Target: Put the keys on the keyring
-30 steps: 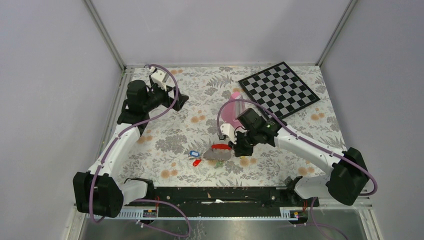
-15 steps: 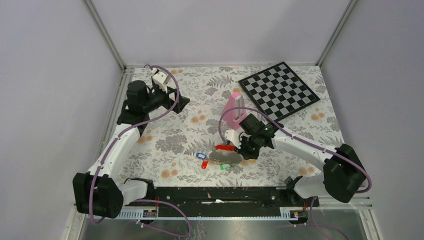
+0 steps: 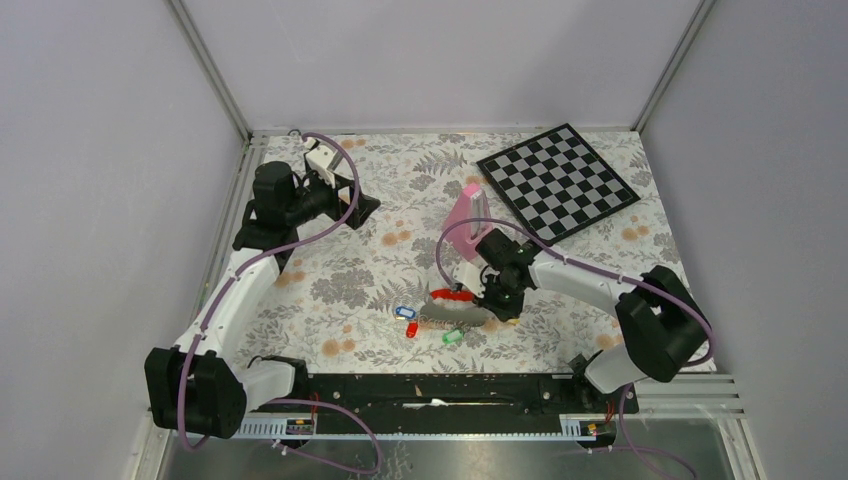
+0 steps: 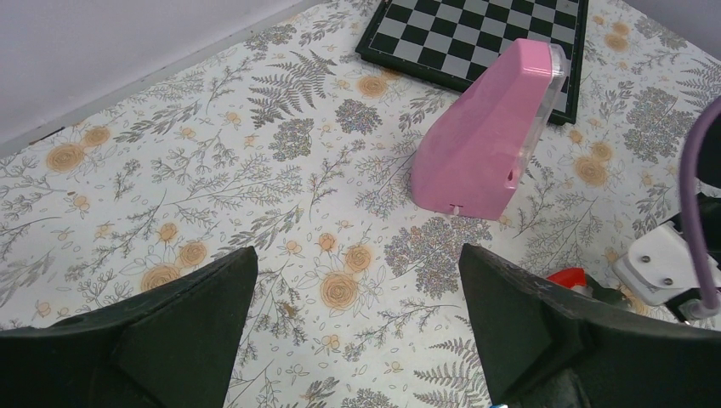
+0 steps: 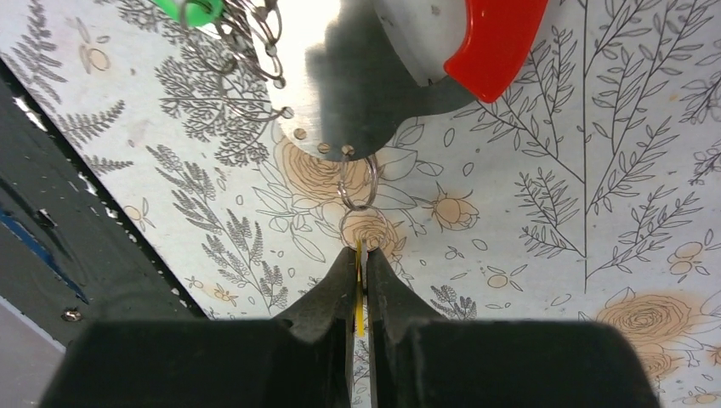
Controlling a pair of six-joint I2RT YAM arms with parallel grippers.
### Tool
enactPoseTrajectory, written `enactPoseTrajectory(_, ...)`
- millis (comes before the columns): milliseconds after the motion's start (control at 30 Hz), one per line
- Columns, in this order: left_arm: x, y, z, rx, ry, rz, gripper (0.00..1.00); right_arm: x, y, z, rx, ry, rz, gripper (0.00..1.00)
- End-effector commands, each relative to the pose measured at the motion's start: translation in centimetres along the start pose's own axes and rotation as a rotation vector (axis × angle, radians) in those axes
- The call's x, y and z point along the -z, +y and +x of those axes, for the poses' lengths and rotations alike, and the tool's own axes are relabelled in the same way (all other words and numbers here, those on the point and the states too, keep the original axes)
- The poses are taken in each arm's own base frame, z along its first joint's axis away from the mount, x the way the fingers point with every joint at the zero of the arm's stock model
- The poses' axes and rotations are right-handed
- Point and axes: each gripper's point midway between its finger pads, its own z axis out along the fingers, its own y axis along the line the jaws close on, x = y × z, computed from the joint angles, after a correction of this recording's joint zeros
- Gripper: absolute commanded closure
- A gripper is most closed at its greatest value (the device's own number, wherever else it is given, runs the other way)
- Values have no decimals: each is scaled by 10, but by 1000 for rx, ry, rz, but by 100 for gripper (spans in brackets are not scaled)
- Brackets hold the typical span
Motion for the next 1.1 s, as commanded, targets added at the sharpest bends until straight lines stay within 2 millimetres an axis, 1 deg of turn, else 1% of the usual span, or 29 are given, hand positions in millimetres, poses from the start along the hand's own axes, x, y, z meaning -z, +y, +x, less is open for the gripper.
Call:
enactPoseTrajectory(0, 7, -4, -22, -57, -64, 12, 1, 5, -14, 7, -9, 70, 20, 93)
enactPoseTrajectory(233, 7, -3, -21, -64, -61, 8, 1, 1, -31, 23, -52, 143, 41, 89)
enactPoseTrajectory(567, 8, -1, -15, -79, -51, -3, 1, -5, -53, 33, -129, 164, 57, 85)
enactPoseTrajectory(800, 8, 1, -13, -86, -46, -17, 1, -3, -68, 36, -181, 144, 87, 74)
enactPoseTrajectory(833, 8, 1, -12, -86, -47, -16, 1, -3, -68, 37, -184, 143, 88, 72)
enactPoseTrajectory(933, 8, 2, -11, -89, -45, -18, 1, -2, -70, 38, -191, 144, 93, 70)
enactPoseTrajectory(1067, 10, 2, -10, -98, -41, -25, 1, 1, -74, 46, -207, 154, 108, 62)
